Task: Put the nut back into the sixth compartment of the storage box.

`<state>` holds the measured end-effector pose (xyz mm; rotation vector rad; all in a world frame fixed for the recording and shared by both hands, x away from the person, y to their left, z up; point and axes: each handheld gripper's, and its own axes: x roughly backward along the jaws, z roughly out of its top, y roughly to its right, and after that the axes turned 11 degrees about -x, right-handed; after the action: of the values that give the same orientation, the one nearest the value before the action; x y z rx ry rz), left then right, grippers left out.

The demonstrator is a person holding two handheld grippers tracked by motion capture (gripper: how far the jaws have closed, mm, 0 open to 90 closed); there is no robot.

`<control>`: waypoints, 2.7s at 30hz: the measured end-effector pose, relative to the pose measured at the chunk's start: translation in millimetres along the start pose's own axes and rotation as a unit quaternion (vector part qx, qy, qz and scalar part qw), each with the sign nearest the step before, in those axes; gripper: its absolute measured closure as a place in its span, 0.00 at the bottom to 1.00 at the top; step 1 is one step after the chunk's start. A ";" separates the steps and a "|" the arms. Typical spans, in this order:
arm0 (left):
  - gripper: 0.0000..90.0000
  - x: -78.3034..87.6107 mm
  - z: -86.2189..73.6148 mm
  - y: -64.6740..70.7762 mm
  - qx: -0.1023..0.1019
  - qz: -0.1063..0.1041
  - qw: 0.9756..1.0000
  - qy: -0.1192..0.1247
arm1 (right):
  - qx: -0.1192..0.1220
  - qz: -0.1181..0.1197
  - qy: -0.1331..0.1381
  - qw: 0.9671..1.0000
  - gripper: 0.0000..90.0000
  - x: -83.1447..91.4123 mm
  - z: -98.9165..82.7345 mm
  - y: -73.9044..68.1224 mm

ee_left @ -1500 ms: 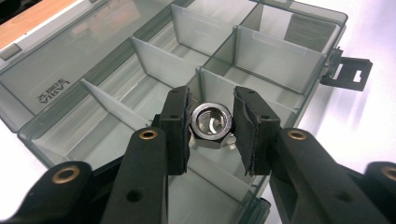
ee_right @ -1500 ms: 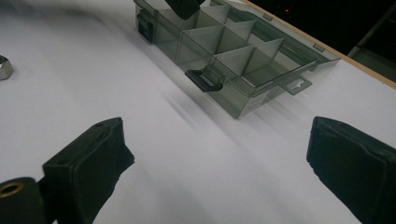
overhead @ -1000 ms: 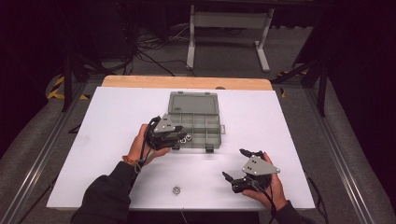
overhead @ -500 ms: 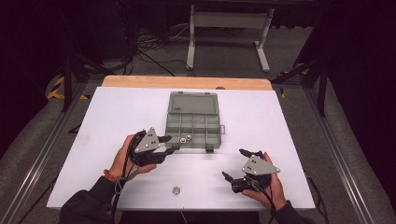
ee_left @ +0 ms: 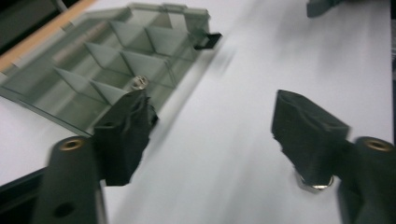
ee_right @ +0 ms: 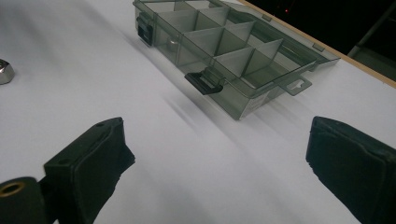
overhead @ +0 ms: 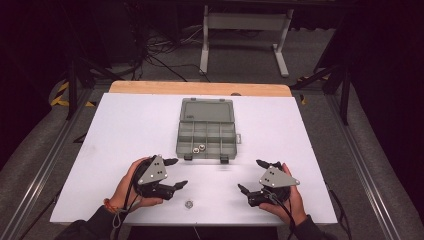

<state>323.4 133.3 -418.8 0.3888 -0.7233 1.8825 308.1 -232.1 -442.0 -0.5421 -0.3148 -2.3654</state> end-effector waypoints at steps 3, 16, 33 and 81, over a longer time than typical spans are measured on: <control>0.15 -2.9 -2.4 8.5 0.010 -0.016 1.000 -0.006 | 0.001 0.000 0.000 1.000 0.06 -0.2 -0.2 -0.1; 0.22 -21.5 -12.9 37.8 0.016 -0.073 0.996 -0.051 | 0.004 -0.001 -0.002 1.000 0.06 -0.2 -0.1 -0.8; 0.70 -33.2 -16.2 42.1 0.014 -0.116 0.991 -0.069 | 0.007 -0.002 -0.002 1.000 0.06 0.0 0.1 -0.2; 0.78 -14.7 -9.0 29.9 -0.005 -0.061 0.997 -0.041 | 0.007 -0.006 0.004 1.000 0.06 1.8 0.8 1.5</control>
<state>302.7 120.1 -443.2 0.4950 -0.7475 1.7561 308.1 -233.9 -440.4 -0.5245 -0.3318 -2.3749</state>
